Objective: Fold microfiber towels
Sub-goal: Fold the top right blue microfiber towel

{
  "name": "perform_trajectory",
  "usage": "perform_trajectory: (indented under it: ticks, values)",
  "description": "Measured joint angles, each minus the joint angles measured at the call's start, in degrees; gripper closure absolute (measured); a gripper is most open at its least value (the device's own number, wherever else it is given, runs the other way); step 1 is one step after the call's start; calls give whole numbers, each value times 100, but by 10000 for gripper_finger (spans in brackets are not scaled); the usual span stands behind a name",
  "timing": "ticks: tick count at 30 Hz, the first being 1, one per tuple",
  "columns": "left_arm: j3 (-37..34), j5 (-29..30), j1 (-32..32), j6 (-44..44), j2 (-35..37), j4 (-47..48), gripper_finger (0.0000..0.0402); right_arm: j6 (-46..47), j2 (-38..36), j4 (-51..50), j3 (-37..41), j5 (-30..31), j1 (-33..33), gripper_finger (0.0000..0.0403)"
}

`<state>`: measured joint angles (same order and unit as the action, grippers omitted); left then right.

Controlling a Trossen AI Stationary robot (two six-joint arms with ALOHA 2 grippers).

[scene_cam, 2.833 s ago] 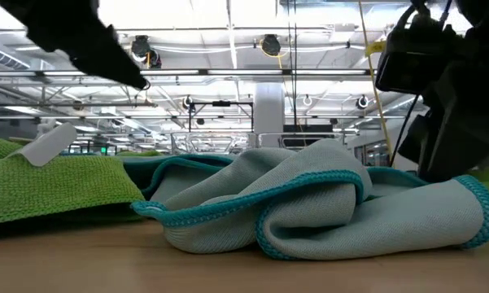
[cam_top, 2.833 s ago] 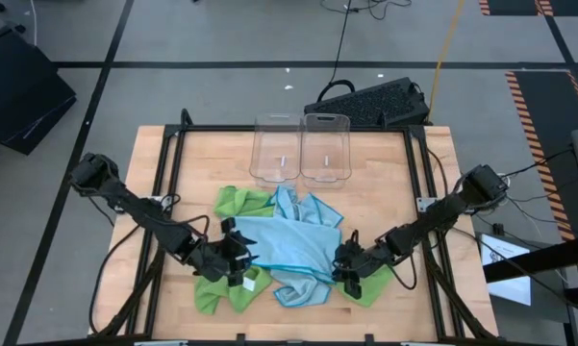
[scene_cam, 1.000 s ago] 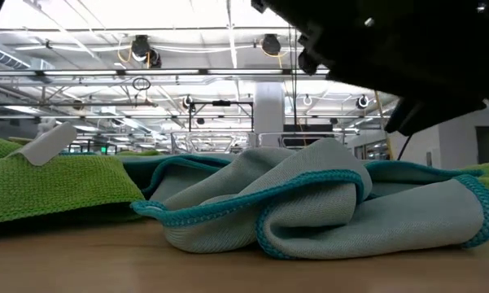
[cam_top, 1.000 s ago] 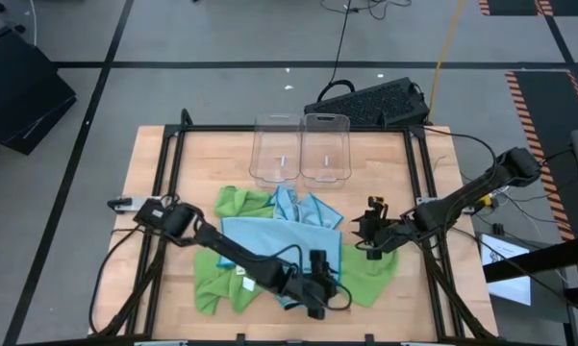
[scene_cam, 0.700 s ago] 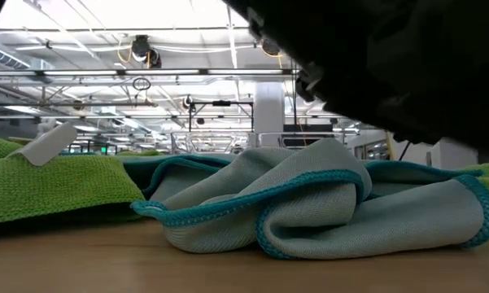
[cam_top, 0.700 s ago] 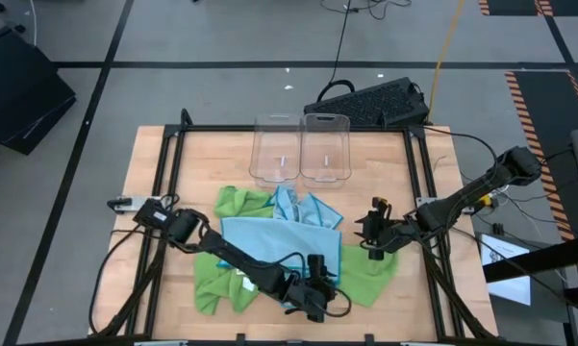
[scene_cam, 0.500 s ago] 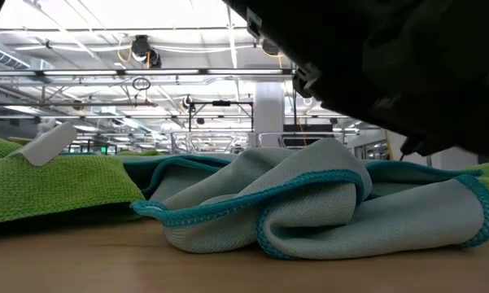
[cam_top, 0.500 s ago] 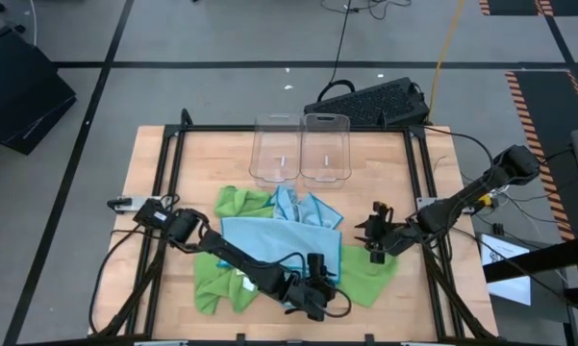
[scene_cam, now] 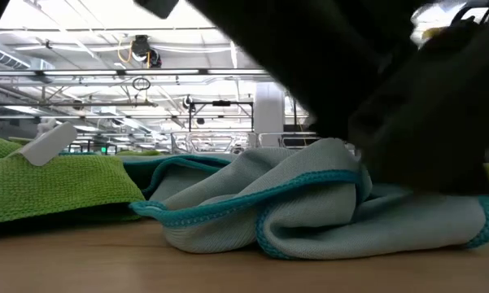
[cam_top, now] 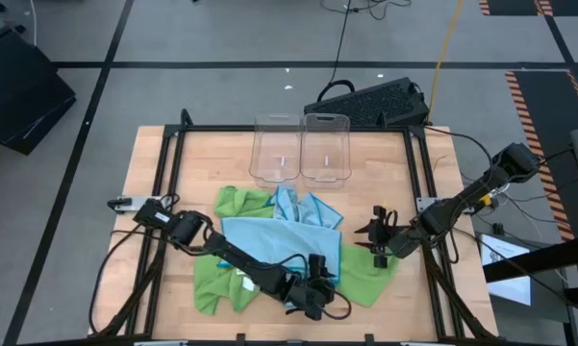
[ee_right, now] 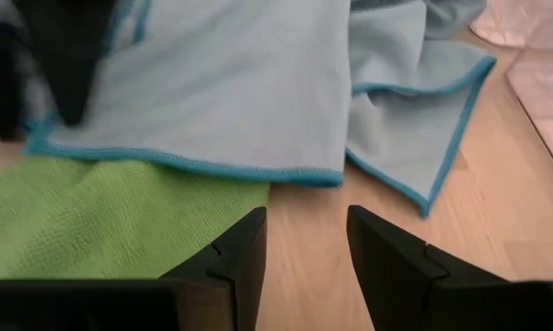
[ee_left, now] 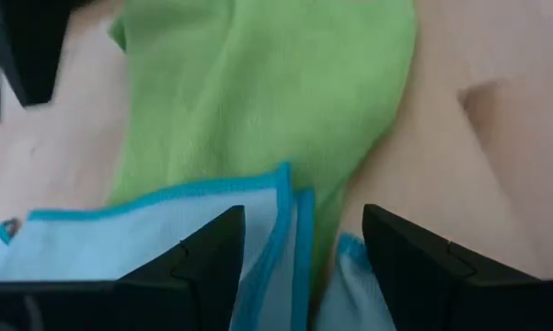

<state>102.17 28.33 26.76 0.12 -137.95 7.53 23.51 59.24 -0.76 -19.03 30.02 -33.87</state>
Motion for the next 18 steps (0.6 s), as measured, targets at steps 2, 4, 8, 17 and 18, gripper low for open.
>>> perform_trajectory:
  ticks: [2,4,8,17,18]
  values:
    - [5,-5,-5,-36,14,39,177,18,-1,-10,0,-2,0,259]
    - [11,95,-7,-64,33,187,177,42,0,-31,0,-4,0,259]
    - [7,352,-9,-122,24,398,179,35,0,-29,0,-2,0,259]
    - [-15,217,-70,-36,-35,557,247,26,0,-23,0,-2,0,259]
    - [-17,228,-57,11,-35,530,258,28,0,-22,0,-4,0,259]
